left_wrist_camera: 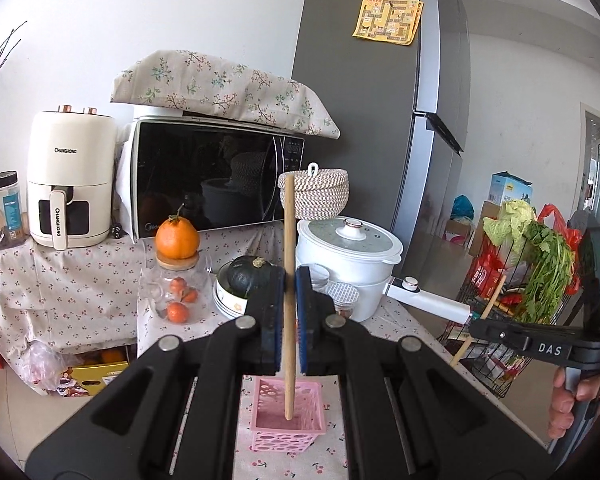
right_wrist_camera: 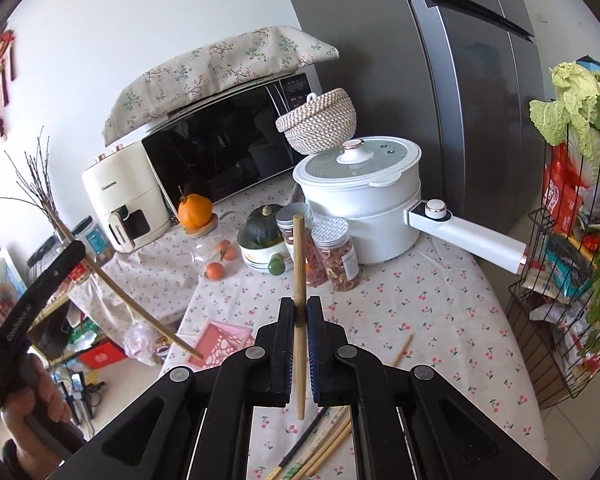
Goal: Organize utensils
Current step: 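Lift both held chopsticks and carry them over the pink basket, then lower the chopsticks into the pink basket and open both grippers, then grasp a black chopstick with the left gripper while the right gripper approaches the white spoon, then carry the black chopstick into the basket with the left gripper while the right gripper grasps the white spoon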
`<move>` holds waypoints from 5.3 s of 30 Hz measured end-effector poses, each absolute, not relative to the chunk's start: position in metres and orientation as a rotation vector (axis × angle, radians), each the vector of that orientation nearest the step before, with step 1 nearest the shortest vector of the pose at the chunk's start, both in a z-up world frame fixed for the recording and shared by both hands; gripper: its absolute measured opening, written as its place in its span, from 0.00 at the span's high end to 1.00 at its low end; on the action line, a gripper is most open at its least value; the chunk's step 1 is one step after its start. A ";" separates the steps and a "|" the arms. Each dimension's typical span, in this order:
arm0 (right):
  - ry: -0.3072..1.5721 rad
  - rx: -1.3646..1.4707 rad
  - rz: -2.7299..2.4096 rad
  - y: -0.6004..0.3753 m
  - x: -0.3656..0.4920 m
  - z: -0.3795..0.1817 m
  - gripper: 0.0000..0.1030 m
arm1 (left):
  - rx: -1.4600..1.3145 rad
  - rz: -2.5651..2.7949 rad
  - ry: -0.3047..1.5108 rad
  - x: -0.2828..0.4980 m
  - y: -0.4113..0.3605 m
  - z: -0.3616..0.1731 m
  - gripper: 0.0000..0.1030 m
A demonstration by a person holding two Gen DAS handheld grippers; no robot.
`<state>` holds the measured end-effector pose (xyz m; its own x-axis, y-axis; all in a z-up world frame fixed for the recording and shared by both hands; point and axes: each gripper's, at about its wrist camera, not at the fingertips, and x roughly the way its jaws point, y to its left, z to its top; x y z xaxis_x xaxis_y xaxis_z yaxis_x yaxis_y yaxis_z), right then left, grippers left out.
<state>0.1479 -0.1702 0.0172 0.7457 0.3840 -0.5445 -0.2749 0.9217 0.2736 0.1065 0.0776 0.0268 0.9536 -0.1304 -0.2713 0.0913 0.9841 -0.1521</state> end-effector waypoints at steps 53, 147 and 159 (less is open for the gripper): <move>0.706 -0.002 0.292 -0.032 0.188 0.011 0.93 | -0.211 0.028 0.905 0.074 0.150 -0.058 0.01; 1.329 0.208 0.130 -0.286 0.177 -0.162 0.27 | -0.018 -0.283 0.917 0.101 -0.012 -0.069 0.94; 1.250 0.286 0.266 -0.281 0.172 -0.167 0.91 | -0.113 -0.284 0.874 0.087 0.022 -0.058 0.94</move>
<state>0.1721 -0.2805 -0.1671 0.2938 0.3513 -0.8890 -0.0418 0.9338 0.3552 0.0868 0.0218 -0.0584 0.6072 -0.2908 -0.7395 0.1987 0.9566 -0.2130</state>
